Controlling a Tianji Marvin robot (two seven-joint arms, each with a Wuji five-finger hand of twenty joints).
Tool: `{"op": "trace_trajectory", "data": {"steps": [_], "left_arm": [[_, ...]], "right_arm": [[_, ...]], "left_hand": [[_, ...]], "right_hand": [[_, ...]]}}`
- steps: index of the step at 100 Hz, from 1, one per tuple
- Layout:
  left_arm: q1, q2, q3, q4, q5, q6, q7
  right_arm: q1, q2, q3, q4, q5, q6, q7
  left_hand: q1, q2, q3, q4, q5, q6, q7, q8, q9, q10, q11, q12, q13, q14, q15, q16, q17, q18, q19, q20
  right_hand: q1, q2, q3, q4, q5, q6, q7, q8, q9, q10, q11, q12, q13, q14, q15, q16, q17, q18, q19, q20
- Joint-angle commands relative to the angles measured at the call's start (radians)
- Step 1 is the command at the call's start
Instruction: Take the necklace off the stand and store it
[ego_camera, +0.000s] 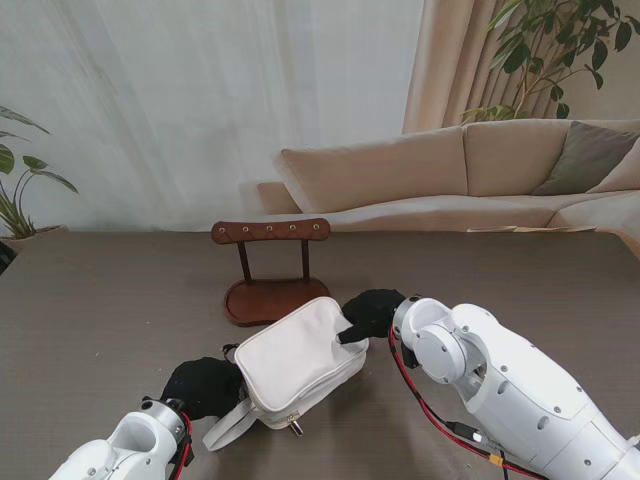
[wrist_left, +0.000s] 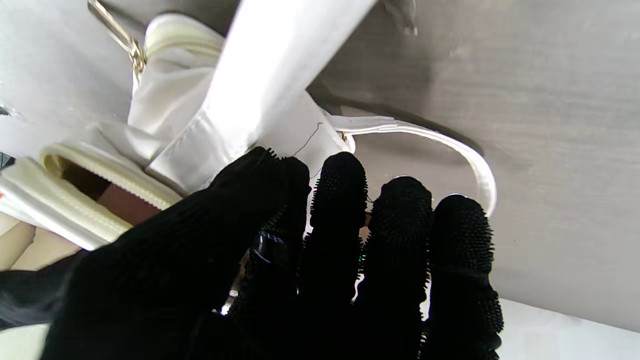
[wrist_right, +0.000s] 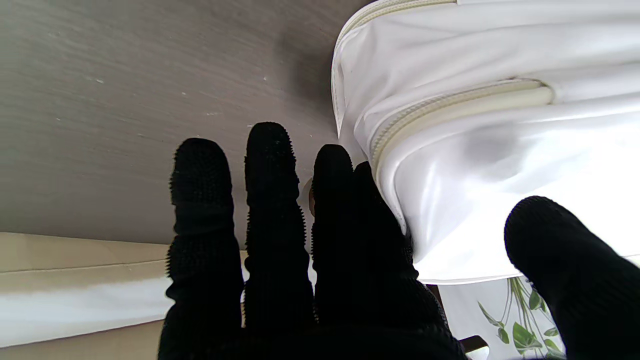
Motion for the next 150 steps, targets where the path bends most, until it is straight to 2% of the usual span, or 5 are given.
{"op": "trace_trajectory", "data": {"steps": [1, 34, 72, 120, 150], "left_arm": [[-0.033, 0.0, -0.01, 0.008, -0.015, -0.016, -0.025], [-0.121, 0.007, -0.014, 0.088, -0.065, -0.06, -0.076], [-0.11, 0.01, -0.04, 0.106, -0.08, -0.079, -0.098], [-0.094, 0.013, -0.08, 0.088, -0.074, -0.103, -0.122], [-0.07, 0.015, -0.123, 0.06, -0.095, -0.117, -0.152]], "right_arm": [[-0.038, 0.006, -0.006, -0.021, -0.005, -0.026, 0.02], [-0.115, 0.013, 0.074, -0.07, -0.029, -0.078, 0.03], [-0.144, -0.004, 0.117, -0.123, -0.25, -0.05, -0.102], [-0.132, -0.02, 0.078, -0.117, -0.282, -0.26, -0.354], [-0.057, -0.022, -0.028, -0.075, -0.232, -0.342, -0.35]], "left_hand": [[0.021, 0.016, 0.025, 0.004, -0.019, -0.039, 0.04, 0.025, 0.001, 0.012, 0.006, -0.006, 0.031, 0.01, 0.012, -0.004, 0.011, -0.003, 0.023, -0.015], [0.024, 0.018, 0.02, 0.005, -0.023, -0.04, 0.039, 0.026, -0.003, 0.011, 0.005, -0.003, 0.021, 0.009, 0.009, -0.005, 0.0, -0.009, 0.016, -0.02], [0.031, 0.018, 0.016, 0.007, -0.025, -0.044, 0.04, 0.024, -0.007, 0.012, 0.001, 0.0, 0.011, 0.013, 0.002, -0.006, -0.014, -0.013, 0.013, -0.021], [0.032, 0.02, 0.013, 0.009, -0.028, -0.046, 0.04, 0.023, -0.012, 0.01, -0.002, 0.005, 0.008, 0.011, -0.001, -0.006, -0.019, -0.016, 0.011, -0.02], [0.034, 0.022, 0.01, 0.009, -0.029, -0.048, 0.041, 0.023, -0.012, 0.01, -0.004, 0.006, 0.006, 0.008, -0.002, -0.005, -0.019, -0.018, 0.01, -0.02]], "right_hand": [[-0.004, 0.0, 0.039, -0.003, 0.06, -0.169, 0.095, 0.054, 0.0, -0.019, 0.019, 0.015, 0.035, 0.016, 0.014, 0.015, -0.354, -0.01, 0.05, 0.023], [-0.009, 0.0, 0.032, -0.003, 0.052, -0.168, 0.084, 0.054, -0.001, -0.014, 0.013, 0.014, 0.034, 0.017, 0.014, 0.015, -0.355, -0.008, 0.051, 0.022], [-0.053, 0.018, -0.133, 0.02, -0.444, -0.062, -0.138, -0.18, -0.316, 0.04, -0.093, -0.113, -0.178, 0.118, -0.177, -0.09, -0.445, 0.049, -0.043, 0.033], [-0.026, -0.066, -0.088, 0.002, -0.248, -0.173, -0.05, -0.163, -0.324, -0.025, -0.039, -0.122, -0.242, -0.002, -0.203, -0.136, -0.437, 0.001, -0.06, 0.011], [-0.026, -0.052, -0.216, -0.004, -0.292, -0.193, -0.091, -0.168, -0.355, -0.049, -0.077, -0.138, -0.286, -0.049, -0.237, -0.166, -0.487, -0.035, -0.127, -0.046]]}}
